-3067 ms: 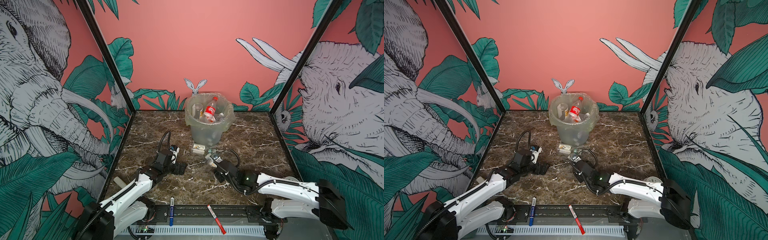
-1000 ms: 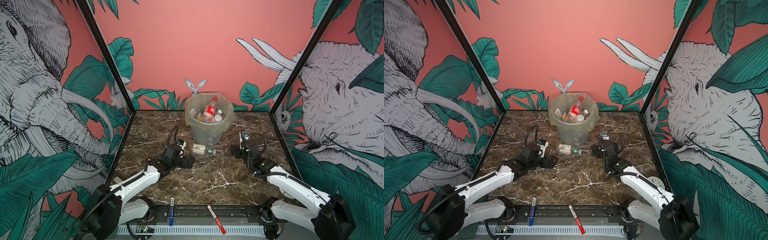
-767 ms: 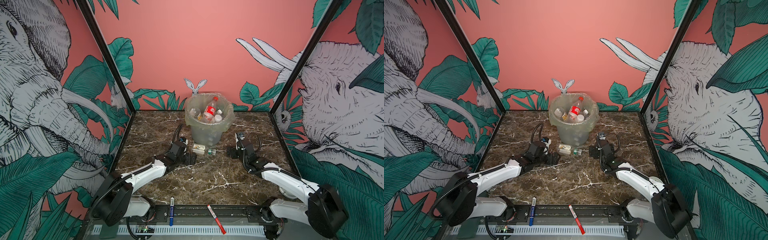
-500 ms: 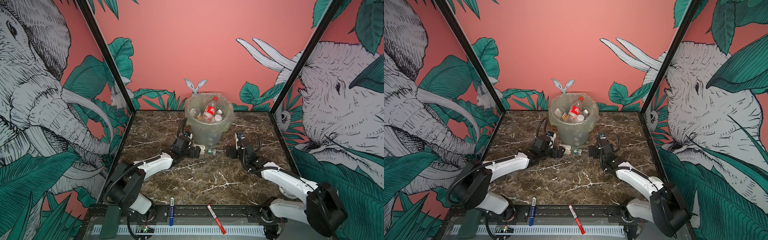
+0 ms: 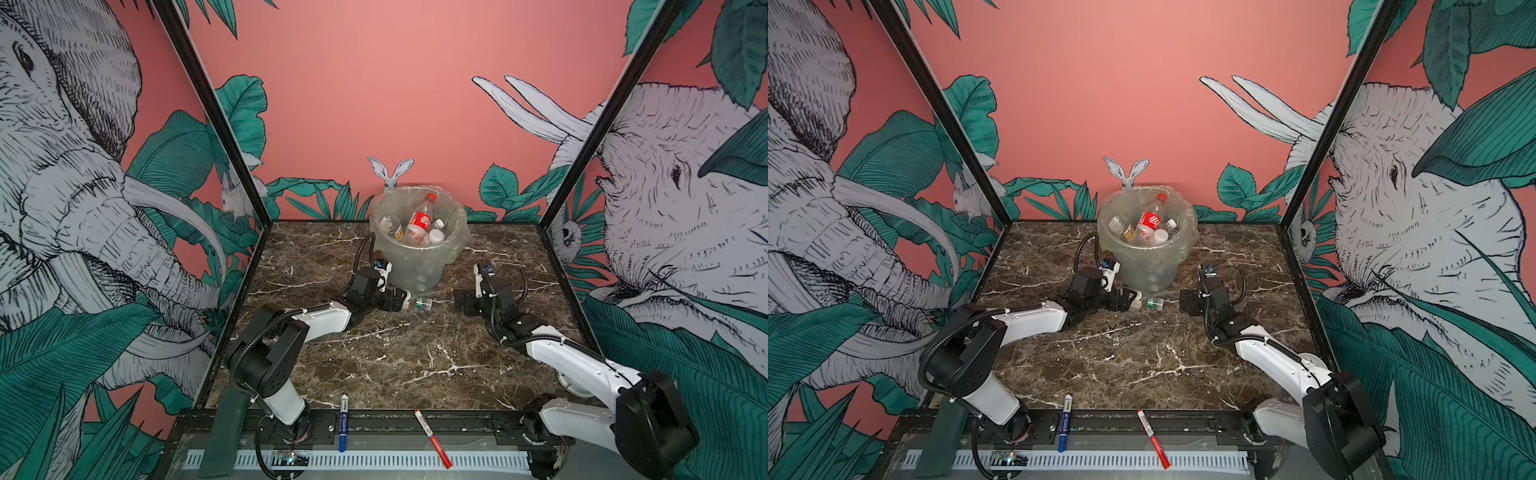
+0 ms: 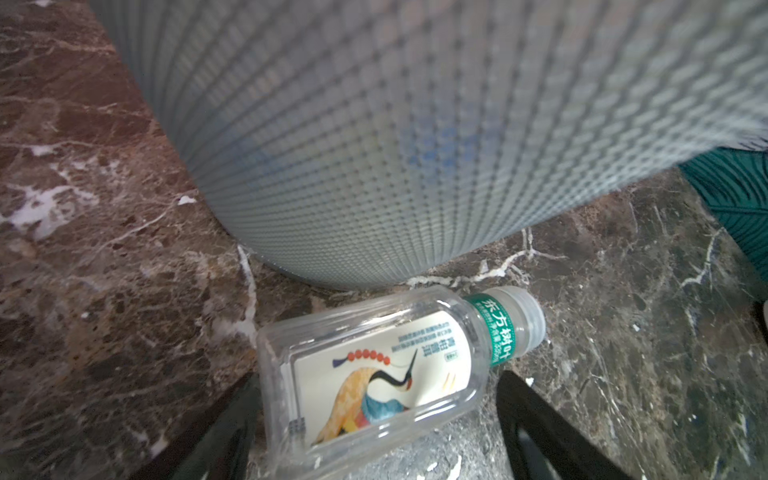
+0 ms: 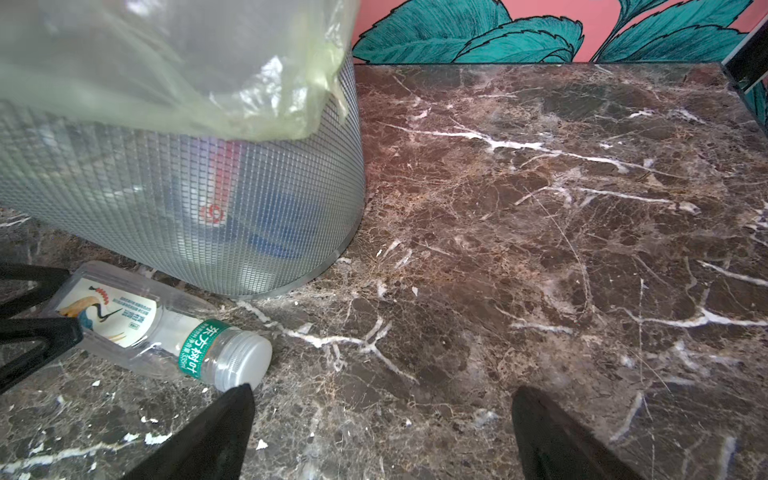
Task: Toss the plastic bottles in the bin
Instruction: 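Withdraw the right arm from the bin while the left gripper approaches the green-capped bottle, then lower the left gripper and close it on the green-capped crane-labelled bottle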
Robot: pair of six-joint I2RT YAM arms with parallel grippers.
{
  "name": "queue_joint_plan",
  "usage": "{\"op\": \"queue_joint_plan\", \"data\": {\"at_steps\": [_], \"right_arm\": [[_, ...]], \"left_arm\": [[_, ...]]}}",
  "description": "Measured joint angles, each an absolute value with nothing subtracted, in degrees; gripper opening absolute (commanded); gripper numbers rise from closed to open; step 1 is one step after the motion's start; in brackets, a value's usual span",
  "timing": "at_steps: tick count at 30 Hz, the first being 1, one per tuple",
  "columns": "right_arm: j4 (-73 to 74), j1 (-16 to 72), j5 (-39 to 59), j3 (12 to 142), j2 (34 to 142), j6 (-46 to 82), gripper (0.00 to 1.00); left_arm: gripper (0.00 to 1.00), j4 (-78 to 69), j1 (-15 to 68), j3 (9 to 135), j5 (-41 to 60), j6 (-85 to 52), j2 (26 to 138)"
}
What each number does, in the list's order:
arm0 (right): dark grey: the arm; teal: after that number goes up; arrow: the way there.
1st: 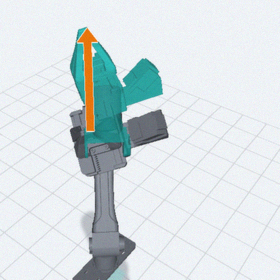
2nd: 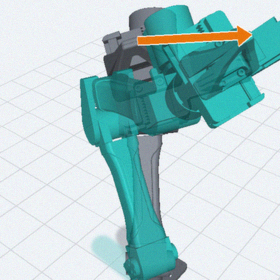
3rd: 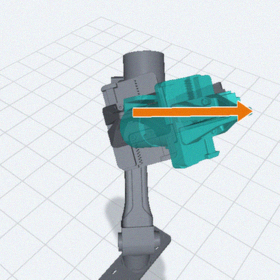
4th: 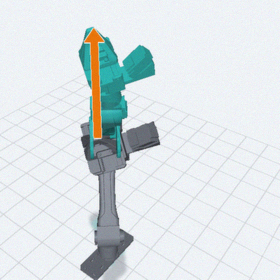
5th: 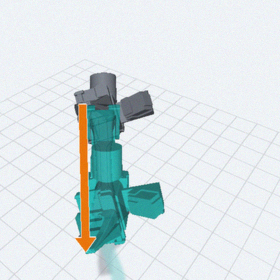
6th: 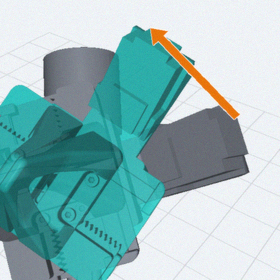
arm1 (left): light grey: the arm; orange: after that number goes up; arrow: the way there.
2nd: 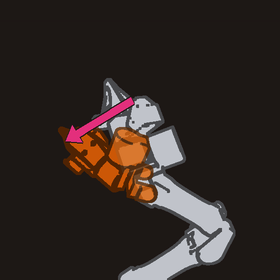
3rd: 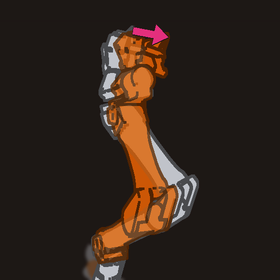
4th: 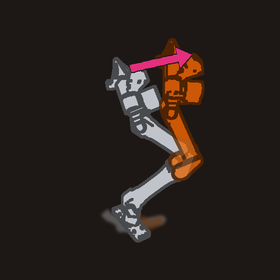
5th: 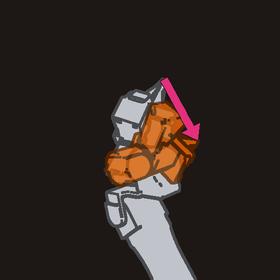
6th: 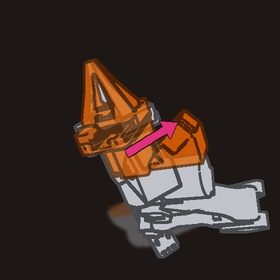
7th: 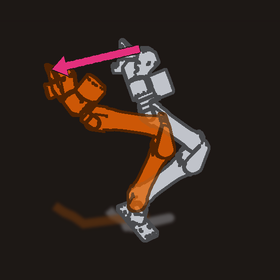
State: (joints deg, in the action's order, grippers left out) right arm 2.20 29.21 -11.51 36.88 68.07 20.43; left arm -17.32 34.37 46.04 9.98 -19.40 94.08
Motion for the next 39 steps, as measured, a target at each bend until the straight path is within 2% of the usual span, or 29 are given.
{"op": "queue_joint_plan", "data": {"at_steps": [8,15,24,34,39], "right_arm": [[2.31,29.04,-11.29,36.88,68.01,20.43,0.99],[2.28,28.93,-11.11,36.88,67.64,20.43,0.99],[2.07,28.73,-11.44,36.86,66.08,20.43,0.99],[1.89,28.38,-11.57,36.62,64.79,20.45,0.99],[1.85,28.32,-11.73,36.62,64.79,20.49,0.99]], "left_arm": [[0.89,-18.22,38.52,43.33,11.84,-19.05,93.32],[0.89,-16.14,43.70,37.93,11.86,-20.84,86.24],[0.90,-13.96,53.21,37.36,11.64,-22.06,81.03],[0.91,2.48,54.17,46.26,-1.89,-16.45,77.78],[0.91,4.67,54.17,52.05,-5.74,-10.57,82.46]]}}
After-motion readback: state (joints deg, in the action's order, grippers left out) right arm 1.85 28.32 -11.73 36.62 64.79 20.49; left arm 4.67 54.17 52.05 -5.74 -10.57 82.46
